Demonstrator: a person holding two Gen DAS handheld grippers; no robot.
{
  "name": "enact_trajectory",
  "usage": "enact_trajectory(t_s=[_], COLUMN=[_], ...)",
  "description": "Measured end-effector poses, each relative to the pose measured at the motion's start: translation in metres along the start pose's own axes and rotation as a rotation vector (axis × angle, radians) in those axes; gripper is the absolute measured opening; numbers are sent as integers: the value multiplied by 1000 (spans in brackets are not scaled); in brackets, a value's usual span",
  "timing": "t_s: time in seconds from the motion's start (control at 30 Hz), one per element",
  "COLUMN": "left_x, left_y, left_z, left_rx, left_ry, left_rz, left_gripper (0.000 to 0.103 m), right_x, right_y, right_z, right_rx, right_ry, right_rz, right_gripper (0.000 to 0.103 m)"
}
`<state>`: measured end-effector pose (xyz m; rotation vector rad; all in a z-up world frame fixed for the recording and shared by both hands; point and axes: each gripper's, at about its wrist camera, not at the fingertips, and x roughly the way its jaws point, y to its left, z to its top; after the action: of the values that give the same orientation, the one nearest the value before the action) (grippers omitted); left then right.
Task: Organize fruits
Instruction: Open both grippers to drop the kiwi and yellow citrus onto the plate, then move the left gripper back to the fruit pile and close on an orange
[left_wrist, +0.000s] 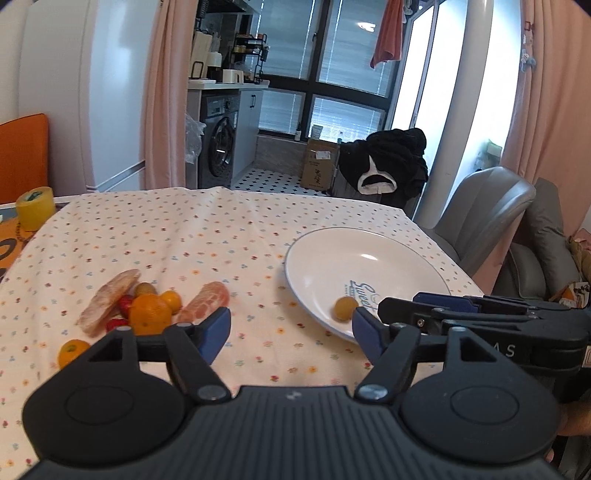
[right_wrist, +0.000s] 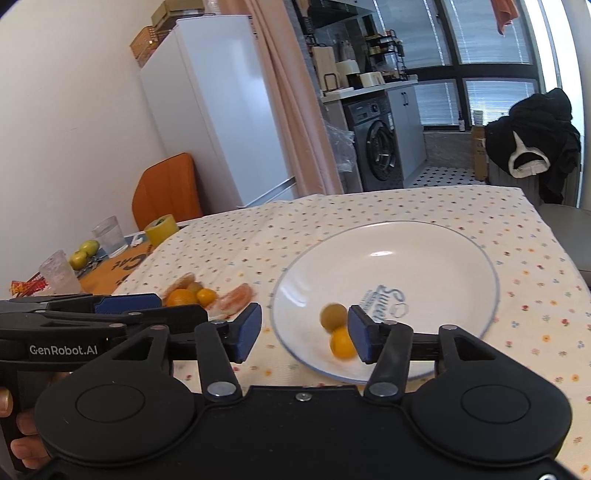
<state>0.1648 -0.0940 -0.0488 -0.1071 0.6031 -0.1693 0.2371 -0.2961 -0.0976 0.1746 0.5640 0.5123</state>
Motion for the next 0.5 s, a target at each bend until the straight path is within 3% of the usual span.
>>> enact_trajectory(t_s=[0.5], left_x=[-37], left_y=[54], left_z=[-10], left_rx=[-80], left_ry=[-40], left_rz=[89], left_gripper=[80], right_x=[8], right_y=[49], right_z=[2], right_rx=[-58], right_ry=[13], right_rz=[76], right_gripper=[77])
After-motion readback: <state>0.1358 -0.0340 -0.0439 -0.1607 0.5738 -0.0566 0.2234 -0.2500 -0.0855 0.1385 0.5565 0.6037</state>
